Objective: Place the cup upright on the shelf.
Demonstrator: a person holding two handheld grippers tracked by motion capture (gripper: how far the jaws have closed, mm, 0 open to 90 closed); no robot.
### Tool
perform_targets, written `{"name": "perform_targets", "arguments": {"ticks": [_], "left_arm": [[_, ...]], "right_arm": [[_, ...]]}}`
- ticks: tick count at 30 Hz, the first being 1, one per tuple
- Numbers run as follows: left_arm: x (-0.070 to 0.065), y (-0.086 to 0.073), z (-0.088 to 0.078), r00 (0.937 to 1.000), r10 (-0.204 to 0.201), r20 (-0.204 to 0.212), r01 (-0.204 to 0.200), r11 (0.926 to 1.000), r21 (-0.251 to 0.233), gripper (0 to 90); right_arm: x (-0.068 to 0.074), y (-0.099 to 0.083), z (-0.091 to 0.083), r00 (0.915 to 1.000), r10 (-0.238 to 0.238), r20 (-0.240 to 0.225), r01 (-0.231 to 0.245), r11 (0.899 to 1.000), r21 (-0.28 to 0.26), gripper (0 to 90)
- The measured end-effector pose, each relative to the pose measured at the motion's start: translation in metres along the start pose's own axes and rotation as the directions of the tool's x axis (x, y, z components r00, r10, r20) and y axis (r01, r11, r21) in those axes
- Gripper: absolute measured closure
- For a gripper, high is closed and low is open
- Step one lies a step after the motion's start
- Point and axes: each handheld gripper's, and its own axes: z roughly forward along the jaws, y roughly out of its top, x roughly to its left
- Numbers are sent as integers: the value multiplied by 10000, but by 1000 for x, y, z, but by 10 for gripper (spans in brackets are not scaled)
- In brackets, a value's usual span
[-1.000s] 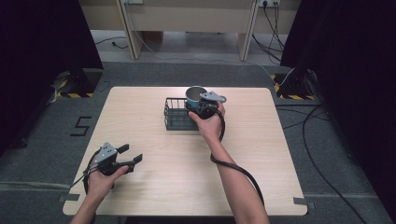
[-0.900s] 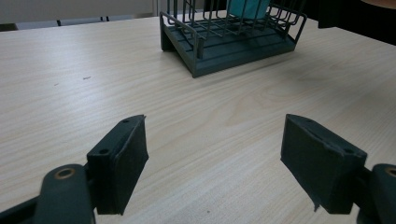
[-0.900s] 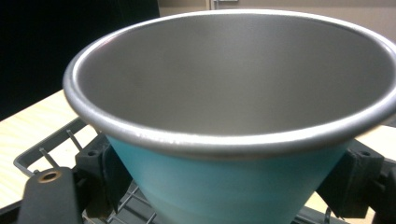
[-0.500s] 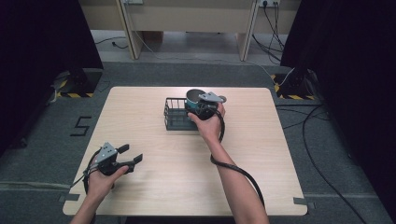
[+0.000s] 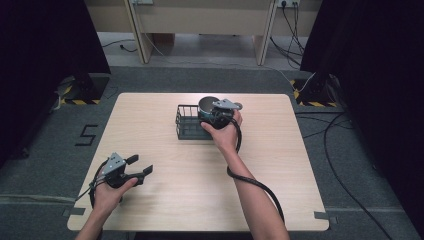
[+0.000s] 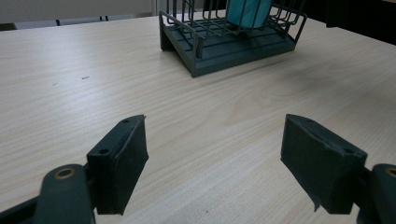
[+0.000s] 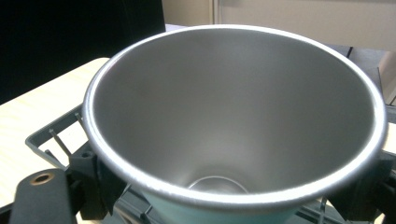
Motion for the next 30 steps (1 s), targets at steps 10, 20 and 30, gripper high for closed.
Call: {"name": "perform_targets", "arguments": {"ticks": [10, 20, 30], "left_arm": [[0, 0, 0, 10000, -15, 1, 15, 10000, 7, 220], [-1, 0, 1, 10000, 8, 34, -8, 10000, 21, 221], [-1, 0, 1, 10000, 17, 27, -17, 10000, 35, 220]], "right_arm": [[2, -2, -1, 9998, -129, -124, 133, 9993, 340, 106], [0, -3, -10, 9999, 18, -172, -15, 9998, 210, 97], [-1, -3, -20, 9996, 106, -253, -98, 9994, 336, 102]]}}
